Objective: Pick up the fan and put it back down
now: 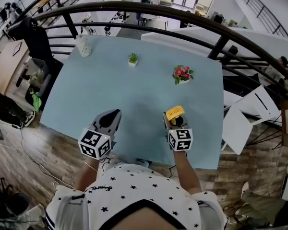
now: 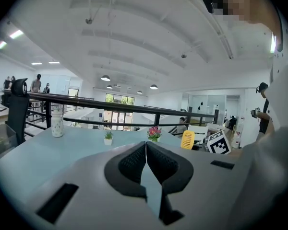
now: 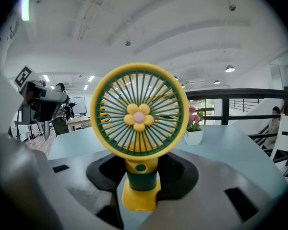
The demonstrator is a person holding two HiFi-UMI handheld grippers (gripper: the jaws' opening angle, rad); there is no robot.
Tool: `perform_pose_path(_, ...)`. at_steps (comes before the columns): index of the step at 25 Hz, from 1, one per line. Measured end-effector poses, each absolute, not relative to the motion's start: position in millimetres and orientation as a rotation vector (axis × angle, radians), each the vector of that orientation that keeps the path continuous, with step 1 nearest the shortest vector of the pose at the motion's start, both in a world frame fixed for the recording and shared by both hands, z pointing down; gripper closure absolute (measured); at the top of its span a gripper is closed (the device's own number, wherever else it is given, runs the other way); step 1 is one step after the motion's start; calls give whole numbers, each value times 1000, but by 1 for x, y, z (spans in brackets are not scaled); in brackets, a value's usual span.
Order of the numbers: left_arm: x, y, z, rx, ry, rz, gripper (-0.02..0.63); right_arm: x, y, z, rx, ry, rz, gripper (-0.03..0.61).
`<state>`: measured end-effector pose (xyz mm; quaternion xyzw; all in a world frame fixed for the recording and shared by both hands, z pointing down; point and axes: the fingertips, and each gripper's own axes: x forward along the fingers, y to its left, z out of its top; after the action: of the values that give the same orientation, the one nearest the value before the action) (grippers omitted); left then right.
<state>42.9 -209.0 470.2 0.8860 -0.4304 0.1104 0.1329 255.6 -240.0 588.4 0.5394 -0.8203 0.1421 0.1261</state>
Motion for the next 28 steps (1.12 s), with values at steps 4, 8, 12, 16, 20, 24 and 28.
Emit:
perform_pose_path(4, 45, -203, 469, 2581, -1240, 303, 584, 251, -233, 569, 1546, -2450, 393, 405)
perform_pose_path(8, 45, -205, 470, 2592, -1205, 299, 584, 242, -232, 545, 1532, -2491, 359, 405)
perform_pose_path(12, 53, -220, 469, 2623, -1142, 298, 584, 240, -231, 525, 1570, -2493, 363, 406)
perform_pose_path(16, 59, -237, 458, 2680, -1074, 299, 584, 238, -236, 510, 1624, -2480, 385, 407)
perform_pose_path(20, 56, -254, 456, 2687, -1040, 299, 584, 239, -242, 492, 1682, -2465, 377, 406)
perform_pose_path(24, 58, -265, 460, 2700, -1000, 312, 584, 244, -241, 480, 1751, -2434, 361, 405)
perform_pose_path(28, 65, -272, 462, 2725, -945, 306, 584, 248, -239, 475, 1812, -2404, 362, 407)
